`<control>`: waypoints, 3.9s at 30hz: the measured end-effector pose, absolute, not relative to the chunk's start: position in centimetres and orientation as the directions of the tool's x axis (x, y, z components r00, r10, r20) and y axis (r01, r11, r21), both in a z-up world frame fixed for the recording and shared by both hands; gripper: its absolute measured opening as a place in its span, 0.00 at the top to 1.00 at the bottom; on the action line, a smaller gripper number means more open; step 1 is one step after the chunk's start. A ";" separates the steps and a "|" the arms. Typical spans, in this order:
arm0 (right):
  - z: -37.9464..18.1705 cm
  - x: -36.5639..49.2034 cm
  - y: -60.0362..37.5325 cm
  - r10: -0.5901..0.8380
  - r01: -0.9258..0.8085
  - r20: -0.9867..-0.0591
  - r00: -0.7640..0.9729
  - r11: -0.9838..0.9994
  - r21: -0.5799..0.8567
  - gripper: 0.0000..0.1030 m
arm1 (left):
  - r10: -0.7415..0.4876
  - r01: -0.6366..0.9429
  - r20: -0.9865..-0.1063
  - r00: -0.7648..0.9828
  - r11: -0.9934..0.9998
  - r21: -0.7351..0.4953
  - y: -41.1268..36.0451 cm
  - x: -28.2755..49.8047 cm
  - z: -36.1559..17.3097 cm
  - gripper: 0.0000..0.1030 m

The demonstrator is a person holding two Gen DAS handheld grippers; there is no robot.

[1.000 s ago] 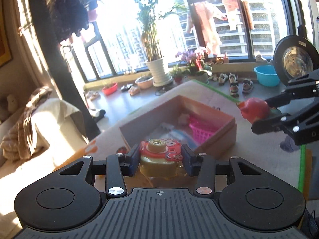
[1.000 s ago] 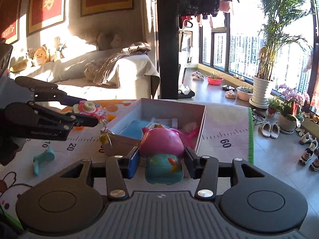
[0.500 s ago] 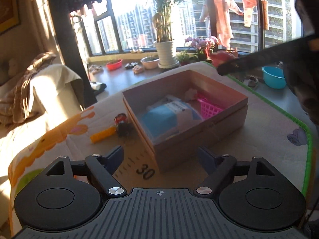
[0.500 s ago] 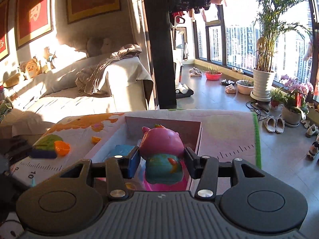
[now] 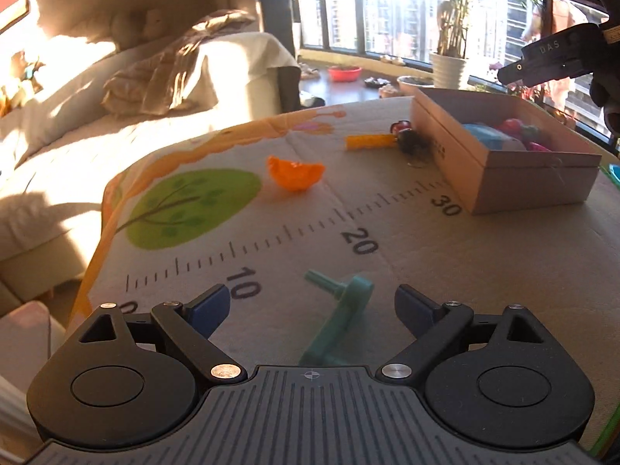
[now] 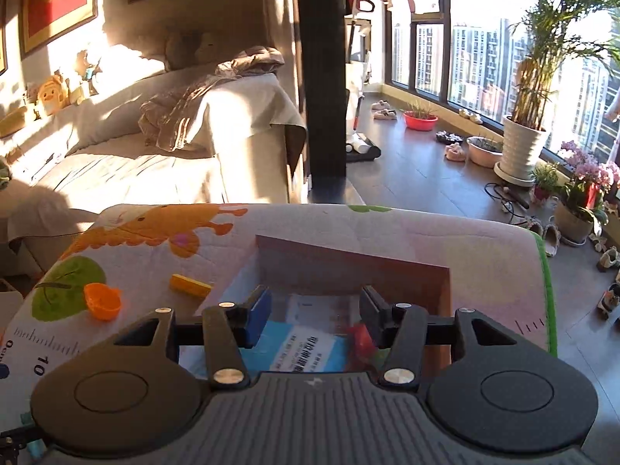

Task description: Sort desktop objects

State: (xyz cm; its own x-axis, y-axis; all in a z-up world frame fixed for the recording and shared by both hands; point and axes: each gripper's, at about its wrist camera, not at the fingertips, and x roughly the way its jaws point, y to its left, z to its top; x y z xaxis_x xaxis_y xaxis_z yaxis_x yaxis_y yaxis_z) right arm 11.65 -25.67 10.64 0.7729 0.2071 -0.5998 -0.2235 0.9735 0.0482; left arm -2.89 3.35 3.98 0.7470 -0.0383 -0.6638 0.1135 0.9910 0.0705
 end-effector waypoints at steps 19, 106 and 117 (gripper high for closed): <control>4.5 26.6 -9.7 -0.027 -0.193 -0.830 0.557 0.968 -0.161 0.72 | -0.205 0.146 -0.628 0.751 0.979 -0.146 4.4 2.9 1.5 0.69; 3.7 24.1 -6.6 0.155 -0.279 -0.886 0.436 0.960 0.030 0.68 | -0.119 0.138 -0.661 0.740 0.990 -0.023 3.7 -3.1 0.6 0.00; 4.3 15.0 -7.9 0.248 -0.416 -0.881 0.404 0.907 0.064 0.88 | -0.131 0.135 -0.655 0.744 0.990 -0.044 3.9 -3.2 0.6 0.00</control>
